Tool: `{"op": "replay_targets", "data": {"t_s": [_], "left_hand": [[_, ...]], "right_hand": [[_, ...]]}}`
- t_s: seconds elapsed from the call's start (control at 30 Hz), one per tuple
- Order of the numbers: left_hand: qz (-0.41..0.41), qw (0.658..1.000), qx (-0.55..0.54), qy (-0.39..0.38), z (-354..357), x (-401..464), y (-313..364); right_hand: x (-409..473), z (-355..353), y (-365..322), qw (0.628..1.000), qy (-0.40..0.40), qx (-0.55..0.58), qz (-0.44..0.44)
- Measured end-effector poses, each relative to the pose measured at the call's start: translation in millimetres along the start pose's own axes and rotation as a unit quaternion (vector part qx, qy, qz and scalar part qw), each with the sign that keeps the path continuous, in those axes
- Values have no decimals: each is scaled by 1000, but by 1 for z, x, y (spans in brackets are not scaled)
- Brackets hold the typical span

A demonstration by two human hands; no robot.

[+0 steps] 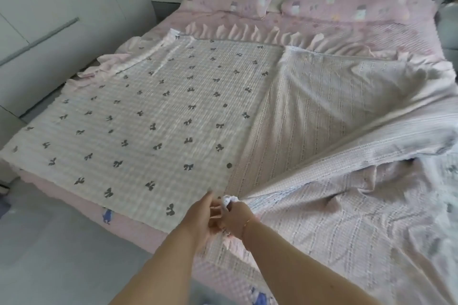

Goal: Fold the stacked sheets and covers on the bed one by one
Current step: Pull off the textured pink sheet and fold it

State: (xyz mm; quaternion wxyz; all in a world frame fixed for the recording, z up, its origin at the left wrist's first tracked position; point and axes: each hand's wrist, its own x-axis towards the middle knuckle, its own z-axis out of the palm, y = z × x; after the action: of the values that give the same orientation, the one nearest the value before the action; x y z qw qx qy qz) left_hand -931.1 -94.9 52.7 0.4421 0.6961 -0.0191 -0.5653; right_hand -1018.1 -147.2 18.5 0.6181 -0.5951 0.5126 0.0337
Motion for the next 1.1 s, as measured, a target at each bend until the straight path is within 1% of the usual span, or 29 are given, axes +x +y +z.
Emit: {"op": "replay_targets", "data": {"t_s": [0.07,0.17,0.27,0.3,0.37,0.43,0.5,0.53,0.57,0.6,0.67,0.7,0.73,0.77,0.8,0.87,0.9,0.93,0.97,1.0,1.03,1.1], "left_hand": [[-42,998,54,-15,-20,21,-6],[-74,990,113,-39,-34,47,-12],[-92,964,241,-58,-32,68,-22],[-80,953,286,-63,-28,69,-24],[-31,927,365,-73,-21,76,-26],[15,896,436,-85,-15,84,-26],[55,845,525,-86,-13,91,-28],[71,818,566,-82,-12,95,-30],[81,799,591,-73,-12,98,-32],[94,787,606,-70,-11,100,-36],[102,780,611,-84,-10,99,-43],[102,777,614,-99,-9,98,-46],[110,762,628,-110,-7,97,-48],[129,736,655,-115,-4,94,-48],[165,706,680,-109,-1,92,-48],[263,651,707,-87,6,91,-50],[319,630,702,-94,11,88,-51],[371,614,687,-116,18,88,-53],[406,602,670,-153,26,87,-54],[418,595,657,-198,35,85,-57],[411,592,649,-244,45,83,-59],[366,586,650,-316,59,80,-68]], "right_hand": [[7,20,6,1000,-5,2,18],[18,35,22,998,-9,14,63],[16,39,43,994,-19,58,86],[12,40,51,992,3,82,92],[6,40,68,980,89,136,116],[3,34,89,954,185,183,151],[-1,26,109,932,258,176,183],[-6,20,120,912,309,170,209],[-13,11,129,885,359,170,242],[-23,4,144,852,402,190,277],[-43,-11,174,790,445,233,352],[-54,-16,188,766,455,243,384],[-61,-21,201,750,457,251,407],[-66,-24,209,748,448,261,415],[-71,-27,212,750,445,270,409],[-71,-34,207,757,455,294,365],[-66,-38,208,768,464,292,331],[-62,-41,205,783,466,289,295],[-58,-42,197,797,458,294,260],[-54,-44,191,810,445,299,237],[-49,-46,187,821,431,304,219],[-41,-52,181,834,413,311,194]]}}
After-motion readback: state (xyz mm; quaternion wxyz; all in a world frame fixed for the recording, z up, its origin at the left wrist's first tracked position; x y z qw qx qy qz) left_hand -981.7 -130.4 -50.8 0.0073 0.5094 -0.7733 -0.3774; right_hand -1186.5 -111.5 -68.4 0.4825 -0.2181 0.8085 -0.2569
